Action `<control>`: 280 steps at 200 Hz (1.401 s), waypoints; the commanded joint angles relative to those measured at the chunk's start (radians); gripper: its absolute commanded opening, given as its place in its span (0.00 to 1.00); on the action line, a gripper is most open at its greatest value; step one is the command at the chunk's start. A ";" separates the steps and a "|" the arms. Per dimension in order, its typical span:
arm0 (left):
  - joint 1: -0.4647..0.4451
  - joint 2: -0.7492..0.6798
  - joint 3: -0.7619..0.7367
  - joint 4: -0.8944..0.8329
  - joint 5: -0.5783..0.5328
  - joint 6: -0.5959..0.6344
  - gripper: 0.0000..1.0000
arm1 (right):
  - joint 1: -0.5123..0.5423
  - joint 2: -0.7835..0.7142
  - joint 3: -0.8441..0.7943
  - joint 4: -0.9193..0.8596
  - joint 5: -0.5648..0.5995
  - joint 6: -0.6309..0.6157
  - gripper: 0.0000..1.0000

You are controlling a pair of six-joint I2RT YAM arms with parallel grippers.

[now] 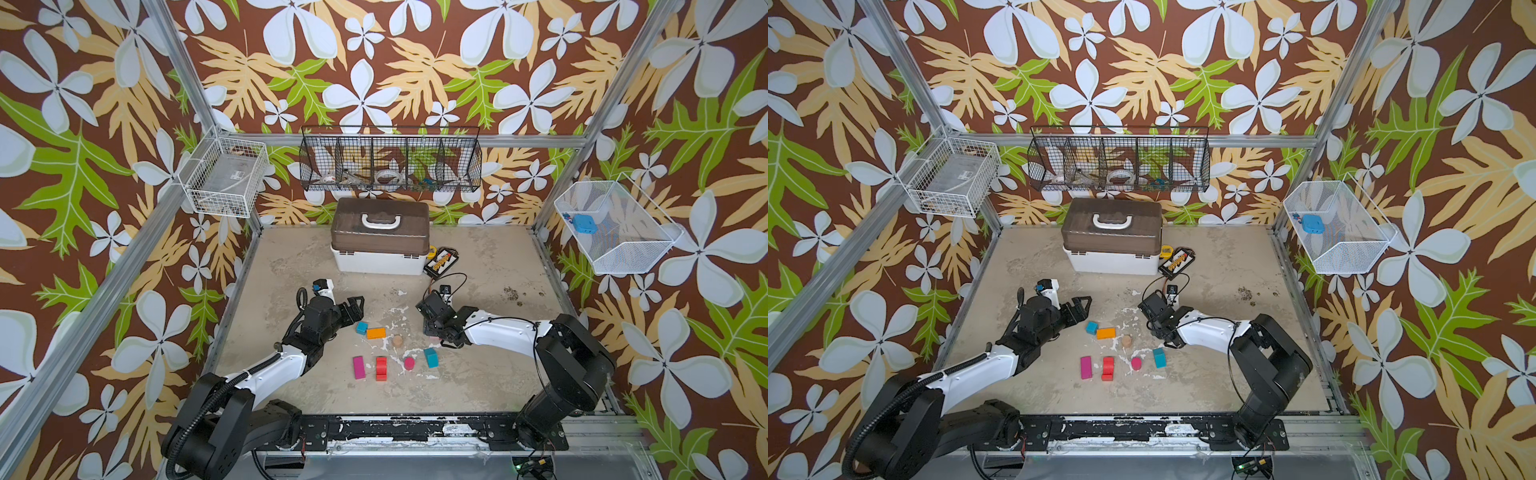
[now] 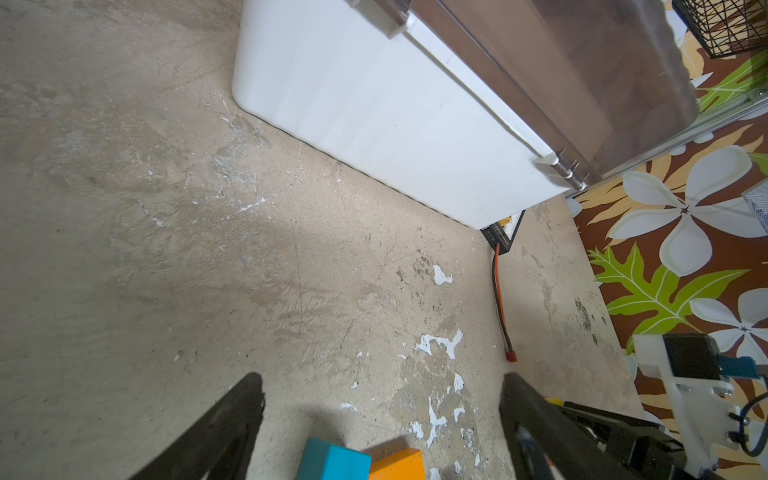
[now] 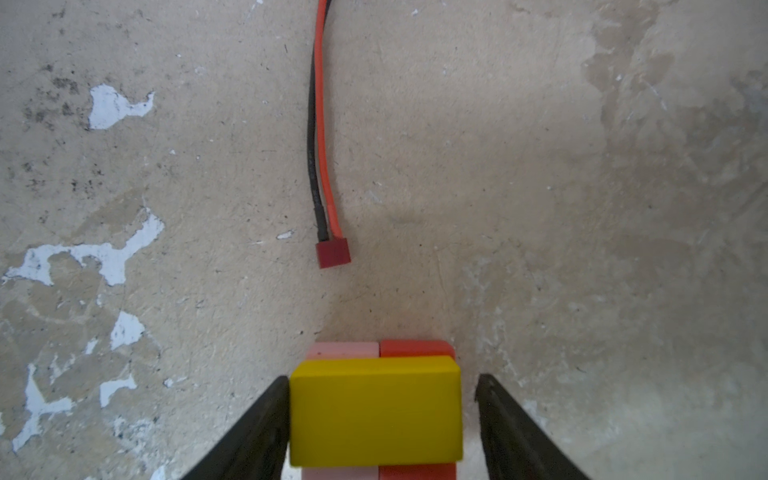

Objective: Build the wood block tower
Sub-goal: 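Open the right gripper to release the yellow block on top, then move the right gripper over the orange block beside the teal cube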

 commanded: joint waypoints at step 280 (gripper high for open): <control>0.001 -0.420 -0.171 -0.022 -0.385 -0.041 1.00 | 0.311 0.141 0.330 -0.013 -0.137 -0.104 0.86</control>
